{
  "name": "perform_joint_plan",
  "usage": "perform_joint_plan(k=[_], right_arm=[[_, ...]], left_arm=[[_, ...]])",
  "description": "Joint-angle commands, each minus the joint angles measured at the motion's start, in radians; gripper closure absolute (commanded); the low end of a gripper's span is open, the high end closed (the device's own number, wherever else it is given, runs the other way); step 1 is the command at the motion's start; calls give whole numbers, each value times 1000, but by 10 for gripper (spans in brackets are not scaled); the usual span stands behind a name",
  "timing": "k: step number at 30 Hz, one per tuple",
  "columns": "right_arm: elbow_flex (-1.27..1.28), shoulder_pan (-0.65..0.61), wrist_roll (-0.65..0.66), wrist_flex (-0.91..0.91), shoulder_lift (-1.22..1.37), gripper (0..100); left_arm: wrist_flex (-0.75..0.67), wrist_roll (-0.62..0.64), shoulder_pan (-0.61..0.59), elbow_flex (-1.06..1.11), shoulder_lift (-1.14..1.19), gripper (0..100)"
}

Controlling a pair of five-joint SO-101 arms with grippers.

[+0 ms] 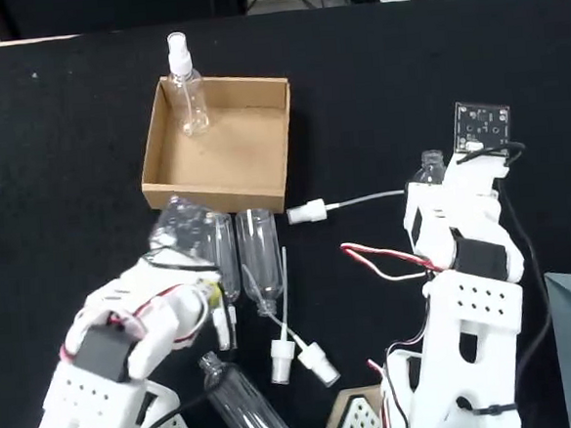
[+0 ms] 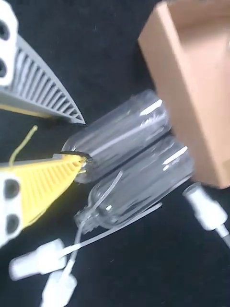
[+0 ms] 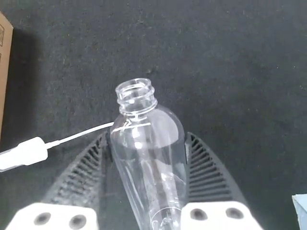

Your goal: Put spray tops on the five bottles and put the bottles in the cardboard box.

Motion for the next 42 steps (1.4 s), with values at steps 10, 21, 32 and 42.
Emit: perform_joint_plan(k=[10,21,32,42], right_arm=[[-4,58,-11,-26,-42,931],[-4,107,-11,-46,-42,931],[-42,186,-3,-46,-42,931],[-182,201,41,-25,-31,932]], left_arm=[[-5,-9,200,-147,275,837],[-6,-49,328,-282,543,837],[-117,-78,447,-320,756,837],[-183,-130,498,-326,848,837]])
